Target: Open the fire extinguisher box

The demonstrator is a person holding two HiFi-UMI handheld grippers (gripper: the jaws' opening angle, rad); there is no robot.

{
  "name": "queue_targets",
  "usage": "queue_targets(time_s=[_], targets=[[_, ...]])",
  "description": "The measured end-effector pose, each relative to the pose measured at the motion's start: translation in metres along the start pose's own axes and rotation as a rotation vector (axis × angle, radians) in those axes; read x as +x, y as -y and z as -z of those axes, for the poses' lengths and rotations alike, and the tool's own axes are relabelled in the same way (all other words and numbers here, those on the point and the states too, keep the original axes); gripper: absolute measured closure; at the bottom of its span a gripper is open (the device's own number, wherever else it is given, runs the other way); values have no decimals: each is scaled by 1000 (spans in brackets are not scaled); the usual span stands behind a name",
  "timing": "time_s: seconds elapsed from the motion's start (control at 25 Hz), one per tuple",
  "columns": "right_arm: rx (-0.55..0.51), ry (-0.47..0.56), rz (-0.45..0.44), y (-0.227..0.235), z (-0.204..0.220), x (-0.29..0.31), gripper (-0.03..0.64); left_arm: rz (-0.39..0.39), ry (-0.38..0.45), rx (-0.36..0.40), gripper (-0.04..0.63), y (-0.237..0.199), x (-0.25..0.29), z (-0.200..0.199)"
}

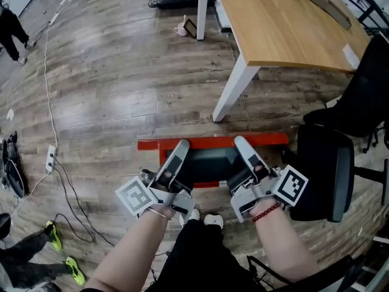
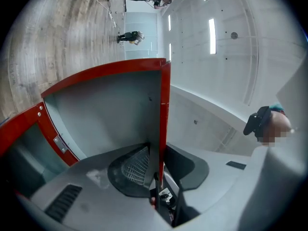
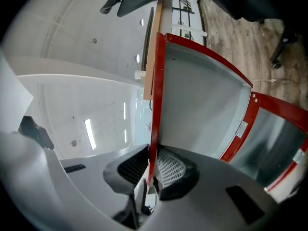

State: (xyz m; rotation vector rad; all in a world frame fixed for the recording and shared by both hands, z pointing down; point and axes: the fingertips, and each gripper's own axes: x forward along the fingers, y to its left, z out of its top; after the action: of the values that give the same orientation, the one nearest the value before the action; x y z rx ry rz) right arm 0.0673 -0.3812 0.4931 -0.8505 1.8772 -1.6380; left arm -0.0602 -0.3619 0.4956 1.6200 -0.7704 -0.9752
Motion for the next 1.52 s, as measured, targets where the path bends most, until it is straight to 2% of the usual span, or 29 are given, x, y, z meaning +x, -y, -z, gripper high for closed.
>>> queue_targets(time_s=[0.12, 0.28, 0.48, 0.6, 0.92, 0.96, 1.0, 1.08, 1.52], targets=[[37, 38, 56, 2, -4, 6, 565, -42, 13, -38, 508, -2, 5, -4], [62, 66, 101, 1, -10, 13, 572, -86, -4, -43, 508, -4, 14, -9], [53, 82, 59, -1, -14, 18, 575, -88, -45, -13, 506, -5, 18, -13], [72, 79, 37, 1, -17, 21, 575, -84, -2, -36, 506, -6, 21, -13], [80, 29, 79, 8, -35, 45, 575, -152, 107, -28, 508, -15, 43, -32], [83, 26, 86, 9, -40, 50, 575, -151, 117, -12, 515, -15, 49, -35], [85, 22, 90, 9, -43, 55, 574, -152, 128, 0, 557, -15, 55, -38], [78, 10, 103, 11, -48, 64, 584, -162, 150, -1, 563, -19, 63, -44], [94, -27, 134, 25, -64, 94, 584, -174, 225, -11, 561, -38, 87, -64]])
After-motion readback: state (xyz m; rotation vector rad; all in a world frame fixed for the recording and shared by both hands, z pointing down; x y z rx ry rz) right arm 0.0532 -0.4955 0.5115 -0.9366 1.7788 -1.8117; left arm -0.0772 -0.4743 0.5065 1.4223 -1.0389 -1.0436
